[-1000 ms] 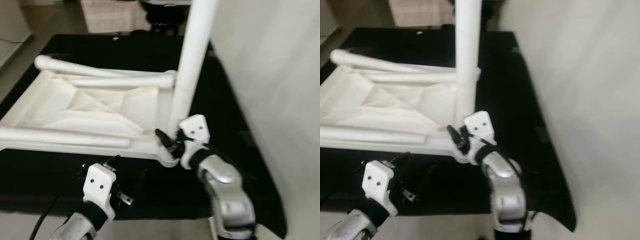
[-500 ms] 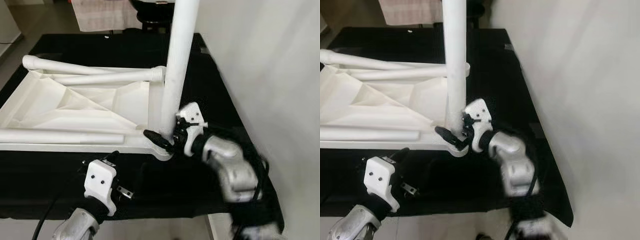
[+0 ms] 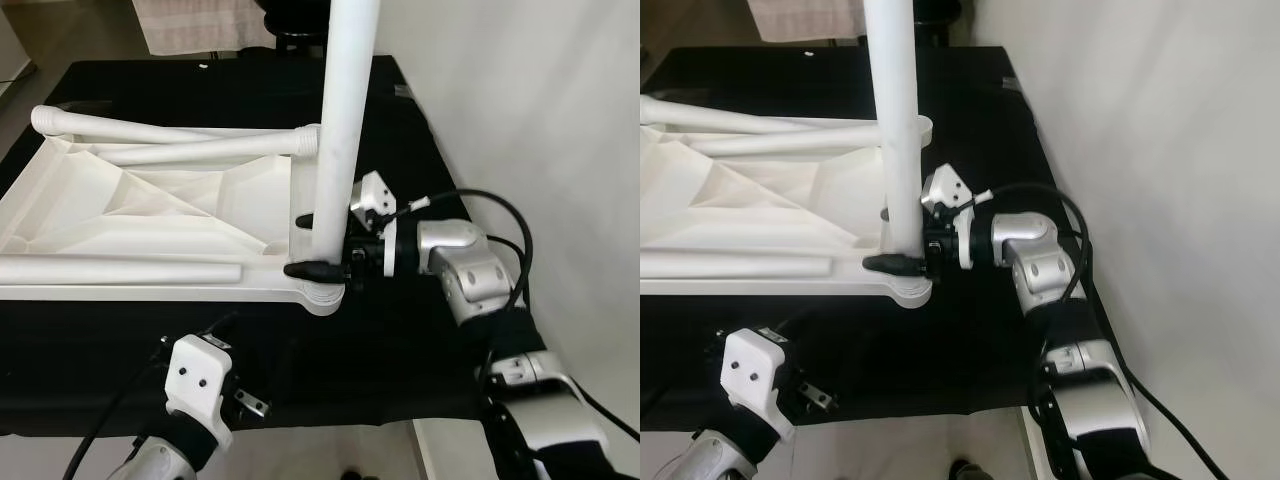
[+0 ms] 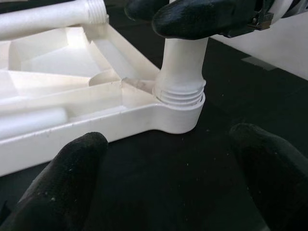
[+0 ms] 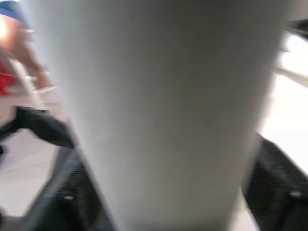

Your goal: Building children table

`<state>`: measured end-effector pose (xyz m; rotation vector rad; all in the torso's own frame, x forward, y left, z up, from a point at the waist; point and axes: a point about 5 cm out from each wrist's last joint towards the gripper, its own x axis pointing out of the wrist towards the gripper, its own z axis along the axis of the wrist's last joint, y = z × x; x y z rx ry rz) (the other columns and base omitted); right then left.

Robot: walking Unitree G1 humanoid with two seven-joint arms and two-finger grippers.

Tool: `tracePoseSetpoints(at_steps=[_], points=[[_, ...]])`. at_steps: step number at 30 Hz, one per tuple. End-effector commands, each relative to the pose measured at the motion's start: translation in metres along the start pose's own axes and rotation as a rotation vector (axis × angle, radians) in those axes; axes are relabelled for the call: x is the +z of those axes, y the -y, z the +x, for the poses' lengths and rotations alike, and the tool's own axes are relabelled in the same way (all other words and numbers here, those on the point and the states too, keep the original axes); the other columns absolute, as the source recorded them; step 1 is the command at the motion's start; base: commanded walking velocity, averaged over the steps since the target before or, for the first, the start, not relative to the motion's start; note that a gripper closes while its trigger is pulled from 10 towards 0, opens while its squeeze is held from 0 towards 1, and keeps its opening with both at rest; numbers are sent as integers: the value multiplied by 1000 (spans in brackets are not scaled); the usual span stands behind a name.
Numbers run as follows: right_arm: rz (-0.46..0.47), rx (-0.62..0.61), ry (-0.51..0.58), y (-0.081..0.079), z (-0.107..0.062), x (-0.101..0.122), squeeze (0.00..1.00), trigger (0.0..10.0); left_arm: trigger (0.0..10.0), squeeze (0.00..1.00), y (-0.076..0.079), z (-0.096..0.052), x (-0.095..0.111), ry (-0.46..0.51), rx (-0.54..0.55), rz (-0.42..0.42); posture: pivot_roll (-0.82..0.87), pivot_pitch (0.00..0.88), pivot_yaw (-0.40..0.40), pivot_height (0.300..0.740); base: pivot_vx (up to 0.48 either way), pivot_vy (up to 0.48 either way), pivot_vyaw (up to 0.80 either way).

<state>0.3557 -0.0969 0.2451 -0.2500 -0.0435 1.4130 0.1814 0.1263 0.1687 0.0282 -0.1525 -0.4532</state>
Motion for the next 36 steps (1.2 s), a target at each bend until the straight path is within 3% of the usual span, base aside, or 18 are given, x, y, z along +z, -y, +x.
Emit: tracePoseSetpoints(at_steps=[1, 9, 14, 15, 17, 18, 19, 20, 21, 22, 24, 29, 30, 31, 32, 34, 35, 36], points=[[2, 98, -2, -4, 3, -5, 0, 0, 10000, 0, 3, -5, 0, -19, -8, -3, 59, 303, -49, 740, 0, 0, 0], [6, 132, -5, -5, 1, -9, 0, 0, 10000, 0, 4, -7, 1, -27, -9, -6, 58, 311, -43, 740, 0, 0, 0], [-19, -34, 4, -3, -8, -16, 0, 0, 10000, 0, 4, -7, 0, -32, -10, -8, 40, 304, -47, 740, 0, 0, 0], [-2, -135, -1, -4, -12, -21, 0, 0, 10000, 0, 3, -7, 0, -32, -11, -8, 35, 301, -52, 740, 0, 0, 0], [121, -582, -20, -14, -21, -40, 0, 0, 10000, 0, 2, -7, -1, -34, -12, -7, 33, 289, -64, 740, 0, 0, 0], [121, -582, -20, -14, -21, -40, 0, 0, 10000, 0, 2, -7, -1, -34, -12, -7, 33, 289, -64, 740, 0, 0, 0], [245, -935, -110, -42, -33, -64, 0, 0, 10000, 0, 0, -7, -1, -35, -12, -4, 29, 281, -55, 740, 0, 0, 0], [310, -1091, -171, -62, -42, -74, 0, 0, 10000, 0, -1, -6, -1, -35, -11, -3, 29, 281, -55, 740, 0, 0, 0], [310, -1091, -171, -62, -42, -74, 0, 0, 10000, 0, -1, -6, -1, -35, -11, -3, 29, 281, -55, 740, 0, 0, 0], [329, -1150, -207, -80, -42, -79, 0, 0, 10000, 0, -3, -5, -2, -34, -11, 0, 11, 269, -38, 740, 0, 0, 0], [333, -1167, -221, -90, -41, -81, 0, 0, 10000, 0, -4, -4, -3, -34, -11, 1, 11, 269, -38, 740, 0, 0, 0], [297, -979, -123, -77, -1, -72, 0, 0, 10000, 0, -7, 2, -8, -34, -18, 1, 14, 206, -39, 740, 0, 0, 0], [301, -930, -96, -74, 9, -68, 0, 1529, 10000, 0, -8, 4, -9, -32, -13, 0, 16, 193, -45, 740, 0, 0, 0], [301, -930, -96, -74, 9, -68, 0, 1529, 10000, 0, -8, 4, -9, -32, -13, 0, 16, 193, -45, 740, 0, 0, 0], [306, -844, -32, -72, 19, -59, 0, 10000, 10000, 0, -9, 4, -9, -28, -4, 3, 16, 193, -46, 740, 0, 0, 0], [324, -814, -1, -75, 25, -52, 0, 10000, 10000, 0, -9, 5, -9, -25, 2, 5, 16, 193, -46, 740, 0, 0, 0], [328, -750, 38, -79, 30, -43, 1000, 10000, 10000, 0, -10, 5, -9, -23, 11, 7, 20, 191, -47, 740, 0, 0, 0], [330, -698, 56, -84, 34, -37, 1000, 10000, 10000, 0, -10, 5, -9, -20, 17, 8, 21, 189, -49, 740, 0, 0, 0]])
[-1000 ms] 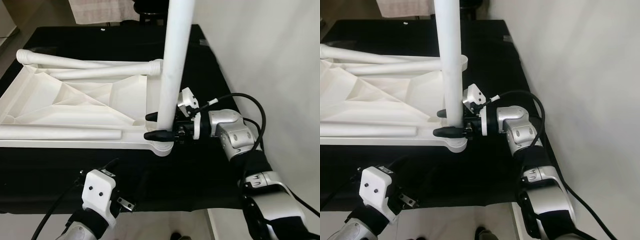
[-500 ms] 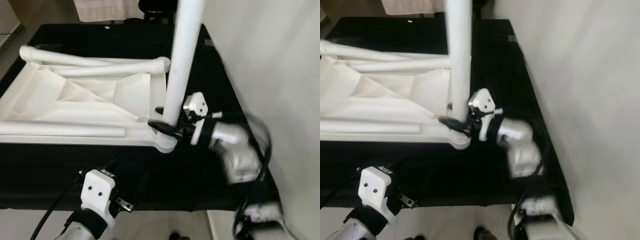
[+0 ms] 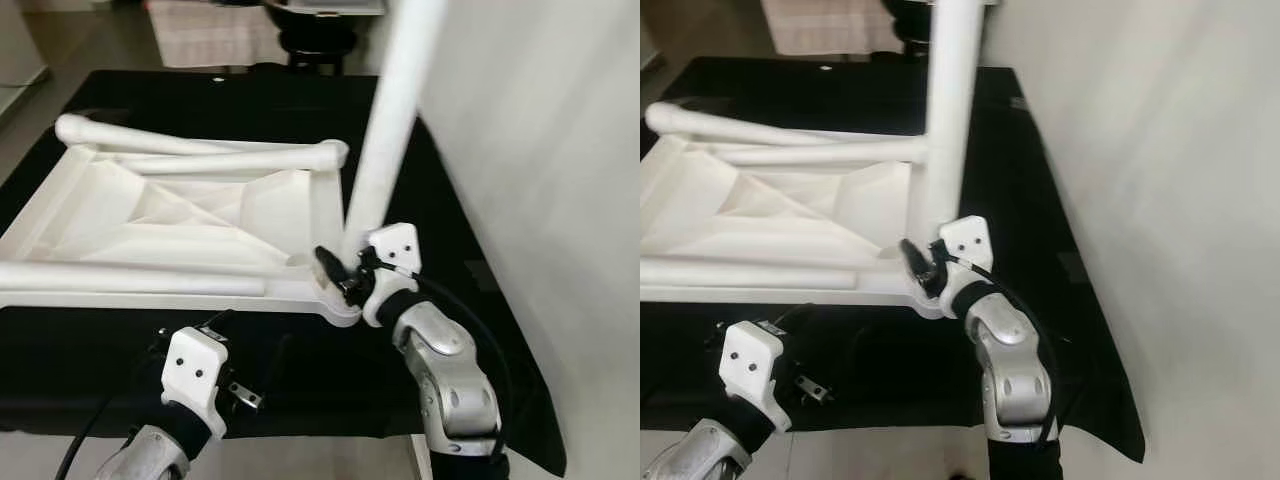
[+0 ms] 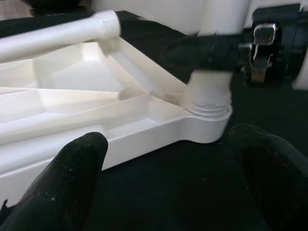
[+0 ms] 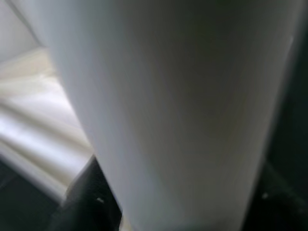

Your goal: Building children table

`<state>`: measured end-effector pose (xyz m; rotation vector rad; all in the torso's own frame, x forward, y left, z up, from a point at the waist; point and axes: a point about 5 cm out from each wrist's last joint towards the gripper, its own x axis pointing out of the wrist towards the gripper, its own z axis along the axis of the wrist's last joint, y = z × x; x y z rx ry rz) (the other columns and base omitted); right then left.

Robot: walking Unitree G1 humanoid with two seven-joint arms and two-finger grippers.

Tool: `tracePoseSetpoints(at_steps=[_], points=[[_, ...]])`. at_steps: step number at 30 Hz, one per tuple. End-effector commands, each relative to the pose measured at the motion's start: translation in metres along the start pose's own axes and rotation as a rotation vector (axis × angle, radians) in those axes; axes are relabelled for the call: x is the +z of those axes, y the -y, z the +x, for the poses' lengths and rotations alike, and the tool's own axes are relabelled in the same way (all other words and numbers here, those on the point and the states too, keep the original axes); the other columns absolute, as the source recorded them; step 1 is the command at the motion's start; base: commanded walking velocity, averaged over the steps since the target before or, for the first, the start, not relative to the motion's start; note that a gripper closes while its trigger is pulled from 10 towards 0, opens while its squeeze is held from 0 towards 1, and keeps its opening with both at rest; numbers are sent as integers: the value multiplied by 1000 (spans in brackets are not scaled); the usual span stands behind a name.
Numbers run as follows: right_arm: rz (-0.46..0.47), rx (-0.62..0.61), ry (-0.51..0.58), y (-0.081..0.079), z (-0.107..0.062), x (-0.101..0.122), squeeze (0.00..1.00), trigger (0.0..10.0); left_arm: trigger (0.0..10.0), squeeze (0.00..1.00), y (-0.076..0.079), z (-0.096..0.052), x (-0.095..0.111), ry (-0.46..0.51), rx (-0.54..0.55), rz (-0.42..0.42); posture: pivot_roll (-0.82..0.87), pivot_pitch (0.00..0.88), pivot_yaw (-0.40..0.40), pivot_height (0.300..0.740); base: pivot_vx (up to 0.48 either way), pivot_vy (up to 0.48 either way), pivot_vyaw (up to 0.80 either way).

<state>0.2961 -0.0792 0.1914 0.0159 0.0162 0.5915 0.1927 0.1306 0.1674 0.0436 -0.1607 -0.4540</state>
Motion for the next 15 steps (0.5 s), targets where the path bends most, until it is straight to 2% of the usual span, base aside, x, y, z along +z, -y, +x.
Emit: tracePoseSetpoints(at_steps=[1, 2, 3, 4, 6, 7, 8, 9, 10, 12, 15], points=[[71, 124, -18, -23, 4, -3, 1000, 10000, 10000, 0, -1, -3, -6, -25, 19, -8, 21, 189, -49, 740, 0, 0, 0], [47, 229, 8, -30, 1, 3, 1000, 10000, 10000, 0, -2, -2, -6, -24, 22, -8, 21, 174, -53, 740, 0, 0, 0], [18, 384, 26, -35, -2, 7, 1000, 10000, 10000, 0, -1, -2, -7, -22, 23, -9, 17, 175, -51, 740, 0, 0, 0], [18, 384, 26, -35, -2, 7, 1000, 10000, 10000, 0, -1, -2, -7, -22, 23, -9, 17, 175, -51, 740, 0, 0, 0], [-97, 609, 30, -29, -5, 11, 996, 10000, 10000, 0, -1, -2, -7, -20, 20, -11, 22, 177, -49, 740, 0, 0, 0], [-97, 609, 30, -29, -5, 11, 996, 10000, 10000, 0, -1, -2, -7, -20, 20, -11, 22, 177, -49, 740, 0, 0, 0], [-158, 687, 19, -22, -4, 11, 557, 10000, 10000, 0, 0, -2, -7, -19, 18, -12, 23, 175, -49, 740, 0, 0, 0], [-158, 687, 19, -22, -4, 11, 557, 10000, 10000, 0, 0, -2, -7, -19, 18, -12, 23, 175, -49, 740, 0, 0, 0], [-210, 756, -3, -10, 0, 12, 0, 10000, 10000, 0, 1, -2, -7, -17, 16, -13, 27, 185, -52, 740, 0, 0, 0], [-233, 821, -33, 7, 7, 17, 0, 10000, 10000, 0, 3, -3, -6, -14, 14, -15, 29, 191, -52, 740, 0, 0, 0], [-235, 829, -45, 13, 12, 20, 0, 10000, 10000, 0, 4, -4, -5, -13, 13, -15, 34, 201, -54, 740, 0, 0, 0]])
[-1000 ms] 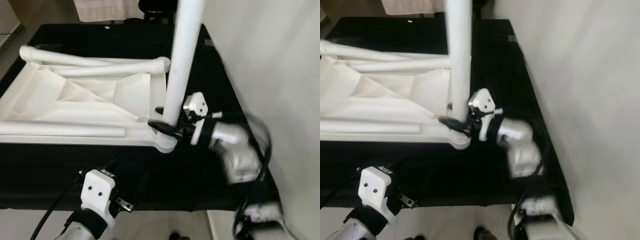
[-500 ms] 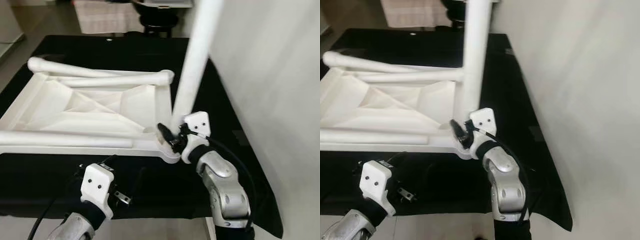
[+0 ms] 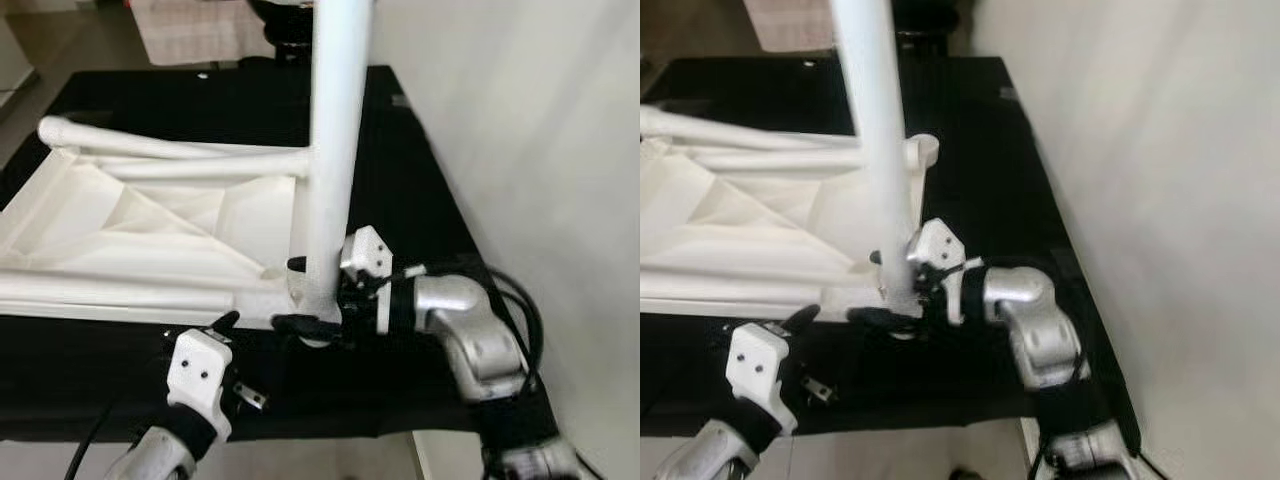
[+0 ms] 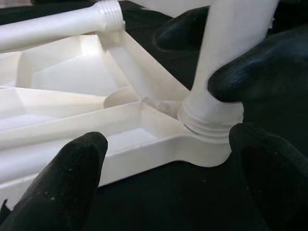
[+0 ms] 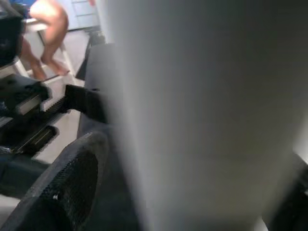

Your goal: Building children table

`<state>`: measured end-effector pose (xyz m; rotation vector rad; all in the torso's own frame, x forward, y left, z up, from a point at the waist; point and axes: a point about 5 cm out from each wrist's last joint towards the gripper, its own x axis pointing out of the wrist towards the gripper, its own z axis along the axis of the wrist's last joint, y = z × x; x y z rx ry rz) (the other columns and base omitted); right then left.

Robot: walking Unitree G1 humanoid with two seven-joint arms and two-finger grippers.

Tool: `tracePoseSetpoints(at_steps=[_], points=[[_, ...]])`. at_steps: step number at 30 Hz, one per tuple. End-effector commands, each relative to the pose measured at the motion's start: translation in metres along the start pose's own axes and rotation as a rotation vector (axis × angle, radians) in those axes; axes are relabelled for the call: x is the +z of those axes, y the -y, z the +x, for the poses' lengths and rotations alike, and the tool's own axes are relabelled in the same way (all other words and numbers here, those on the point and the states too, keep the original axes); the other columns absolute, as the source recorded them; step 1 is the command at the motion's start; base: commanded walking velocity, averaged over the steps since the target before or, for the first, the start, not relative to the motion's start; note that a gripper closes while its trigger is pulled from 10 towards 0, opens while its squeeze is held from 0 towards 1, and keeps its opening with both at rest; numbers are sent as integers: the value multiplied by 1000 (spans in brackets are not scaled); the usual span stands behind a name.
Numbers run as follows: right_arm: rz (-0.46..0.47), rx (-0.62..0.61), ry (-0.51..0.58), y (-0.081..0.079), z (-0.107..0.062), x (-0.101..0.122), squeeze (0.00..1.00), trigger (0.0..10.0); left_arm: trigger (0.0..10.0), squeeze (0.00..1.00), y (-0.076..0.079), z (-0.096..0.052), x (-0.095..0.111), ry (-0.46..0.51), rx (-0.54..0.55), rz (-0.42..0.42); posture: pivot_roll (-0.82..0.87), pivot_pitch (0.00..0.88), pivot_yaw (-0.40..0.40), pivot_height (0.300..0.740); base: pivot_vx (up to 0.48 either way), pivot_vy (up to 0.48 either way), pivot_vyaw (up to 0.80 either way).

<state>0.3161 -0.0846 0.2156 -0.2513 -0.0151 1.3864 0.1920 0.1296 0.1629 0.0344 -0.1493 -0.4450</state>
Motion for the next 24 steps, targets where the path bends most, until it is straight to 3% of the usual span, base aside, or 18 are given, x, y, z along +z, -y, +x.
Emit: tracePoseSetpoints(at_steps=[1, 8, 9, 16, 24], points=[[14, 33, 13, 2, 1, -3, 0, 10000, 10000, 0, 3, -3, 0, -3, 4, -4, 34, 203, -54, 740, 0, 0, 0], [30, 108, 20, 12, 5, 2, 0, 10000, 10000, 0, 5, -7, 2, -5, 2, -6, 42, 226, -51, 740, 0, 0, 0], [40, 143, 29, 12, 6, 3, 0, 78, 10000, 0, 7, -8, 3, -7, -2, -8, 44, 237, -50, 740, 0, 0, 0], [59, 174, 37, 13, 6, 0, 0, 0, 10000, 0, 9, -11, 4, -10, -8, -13, 43, 248, -49, 740, 0, 0, 0], [82, -30, 66, 17, -11, -13, 0, 0, 10000, 0, 9, -12, 4, -13, -8, -15, 29, 252, -52, 740, 0, 0, 0]])
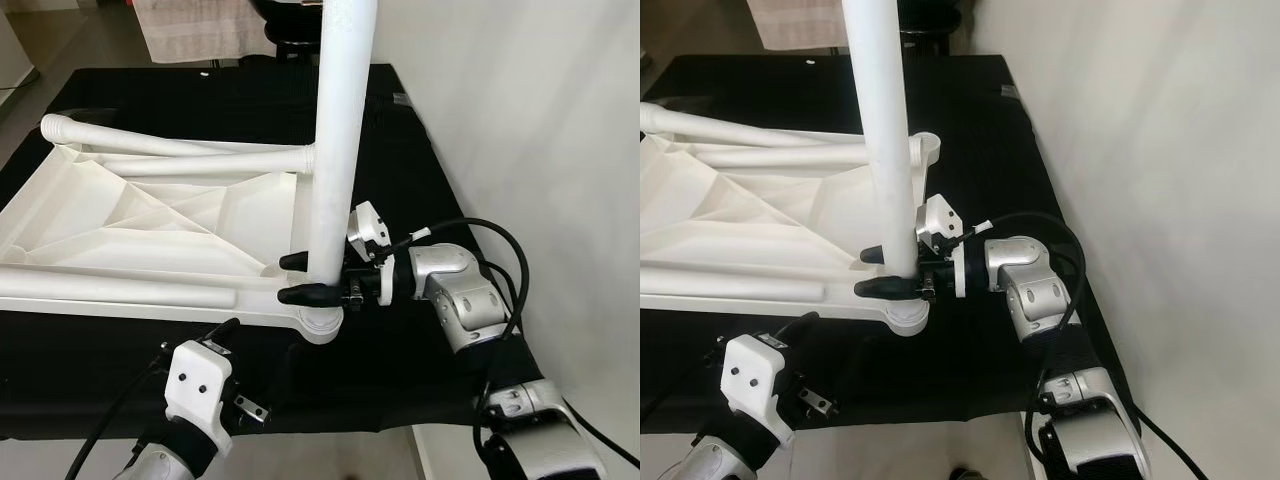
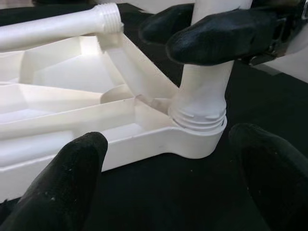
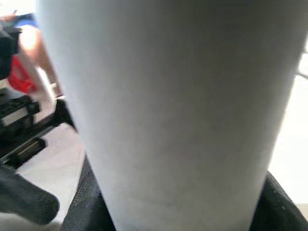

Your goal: Building children table

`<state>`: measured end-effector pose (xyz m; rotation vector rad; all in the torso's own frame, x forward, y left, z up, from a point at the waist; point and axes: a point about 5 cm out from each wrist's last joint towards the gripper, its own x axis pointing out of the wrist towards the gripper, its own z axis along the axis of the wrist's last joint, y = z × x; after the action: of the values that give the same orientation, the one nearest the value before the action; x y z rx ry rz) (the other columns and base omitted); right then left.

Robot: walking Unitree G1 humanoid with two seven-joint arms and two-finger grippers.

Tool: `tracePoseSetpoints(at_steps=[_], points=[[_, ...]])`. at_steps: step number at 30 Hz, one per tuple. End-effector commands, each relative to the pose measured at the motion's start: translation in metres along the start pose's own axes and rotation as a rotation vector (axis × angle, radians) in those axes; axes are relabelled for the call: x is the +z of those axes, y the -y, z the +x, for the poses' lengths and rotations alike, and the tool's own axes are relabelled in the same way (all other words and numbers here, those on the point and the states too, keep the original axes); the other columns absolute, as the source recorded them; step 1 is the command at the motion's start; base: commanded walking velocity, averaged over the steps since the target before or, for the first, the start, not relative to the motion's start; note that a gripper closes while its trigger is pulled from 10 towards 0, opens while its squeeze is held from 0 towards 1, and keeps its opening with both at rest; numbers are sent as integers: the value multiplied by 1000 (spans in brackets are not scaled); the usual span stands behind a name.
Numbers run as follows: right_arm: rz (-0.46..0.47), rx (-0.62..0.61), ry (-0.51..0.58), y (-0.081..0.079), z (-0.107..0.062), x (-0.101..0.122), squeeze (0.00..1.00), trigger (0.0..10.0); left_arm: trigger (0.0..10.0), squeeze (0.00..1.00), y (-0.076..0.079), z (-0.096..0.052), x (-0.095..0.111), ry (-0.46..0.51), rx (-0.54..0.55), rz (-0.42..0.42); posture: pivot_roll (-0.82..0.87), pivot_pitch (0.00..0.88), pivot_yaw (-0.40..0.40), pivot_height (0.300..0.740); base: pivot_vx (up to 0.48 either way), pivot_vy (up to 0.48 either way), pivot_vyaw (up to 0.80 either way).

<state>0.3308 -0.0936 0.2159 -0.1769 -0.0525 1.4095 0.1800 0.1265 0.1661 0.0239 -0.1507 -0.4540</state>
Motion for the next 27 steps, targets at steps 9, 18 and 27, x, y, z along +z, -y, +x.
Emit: tracePoseSetpoints(at_steps=[9, 18, 27], points=[[256, -1079, -146, -61, -9, -41, 0, 0, 10000, 0, -7, 2, -4, -20, -8, 1, -17, 223, -13, 740, 0, 0, 0], [246, -905, -100, -43, 24, -40, 0, 9137, 10000, 0, -12, 8, -8, -13, 9, 13, 22, 187, -35, 740, 0, 0, 0], [102, -327, 89, -38, 34, 4, 922, 10000, 10000, 0, -13, 8, -6, -7, 21, 16, 28, 191, -33, 740, 0, 0, 0]])
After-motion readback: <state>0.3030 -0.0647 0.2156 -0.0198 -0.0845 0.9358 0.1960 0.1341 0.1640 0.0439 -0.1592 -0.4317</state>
